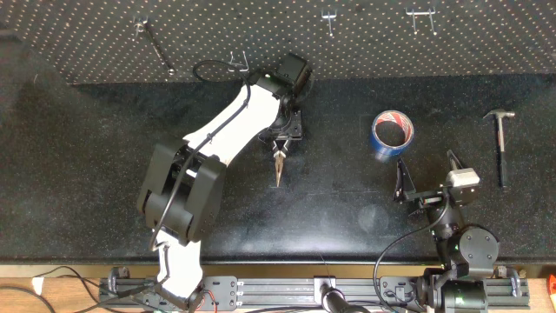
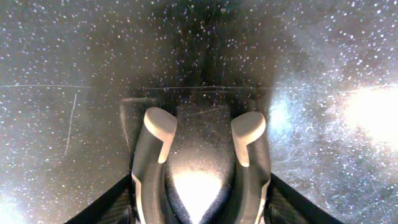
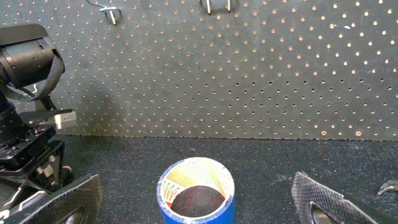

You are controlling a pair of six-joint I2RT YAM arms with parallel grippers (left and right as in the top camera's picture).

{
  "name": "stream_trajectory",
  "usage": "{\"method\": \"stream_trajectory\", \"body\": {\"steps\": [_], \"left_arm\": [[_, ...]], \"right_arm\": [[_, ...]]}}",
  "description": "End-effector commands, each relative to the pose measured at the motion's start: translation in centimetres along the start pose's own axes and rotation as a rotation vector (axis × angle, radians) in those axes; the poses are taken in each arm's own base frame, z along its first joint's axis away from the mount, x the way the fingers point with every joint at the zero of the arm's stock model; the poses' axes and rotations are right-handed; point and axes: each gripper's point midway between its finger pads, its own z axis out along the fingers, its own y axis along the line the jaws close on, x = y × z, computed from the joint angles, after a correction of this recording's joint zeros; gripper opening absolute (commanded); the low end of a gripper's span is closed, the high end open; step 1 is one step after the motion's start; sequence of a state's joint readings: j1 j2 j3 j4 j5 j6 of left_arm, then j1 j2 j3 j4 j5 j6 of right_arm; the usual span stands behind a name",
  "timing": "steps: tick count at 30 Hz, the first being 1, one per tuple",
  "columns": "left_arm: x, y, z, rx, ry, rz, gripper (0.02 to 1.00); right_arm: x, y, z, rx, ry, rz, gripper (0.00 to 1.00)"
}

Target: Place Tools Onto Pegboard

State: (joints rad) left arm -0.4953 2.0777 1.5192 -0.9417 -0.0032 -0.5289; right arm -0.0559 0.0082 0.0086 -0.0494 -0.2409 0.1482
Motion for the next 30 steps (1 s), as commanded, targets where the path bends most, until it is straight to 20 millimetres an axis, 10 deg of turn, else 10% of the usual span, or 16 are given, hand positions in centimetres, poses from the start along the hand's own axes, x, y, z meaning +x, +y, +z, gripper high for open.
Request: {"method": "stream_trajectory", "body": {"steps": [1, 15, 21, 30], "left_arm": [[0.3, -0.22, 1.27, -0.003, 0.034, -0.015, 0.546], [0.3, -0.23, 1.27, -0.003, 0.033, -0.011, 0.452], [0.32, -0.22, 1.27, -0.003, 0.034, -0.012, 0.255], [0.32, -0.22, 1.27, -0.003, 0.034, -0.012, 0.277]], "right_arm": [[0.16, 0.2, 0.01, -0.009, 0.002, -0.011, 1.0], [0.16, 0.2, 0.01, -0.009, 0.002, -0.011, 1.0], [0.16, 0.2, 0.01, -0.009, 0.002, -0.011, 1.0], [0.16, 0.2, 0.01, -0.009, 0.002, -0.012, 1.0]]}}
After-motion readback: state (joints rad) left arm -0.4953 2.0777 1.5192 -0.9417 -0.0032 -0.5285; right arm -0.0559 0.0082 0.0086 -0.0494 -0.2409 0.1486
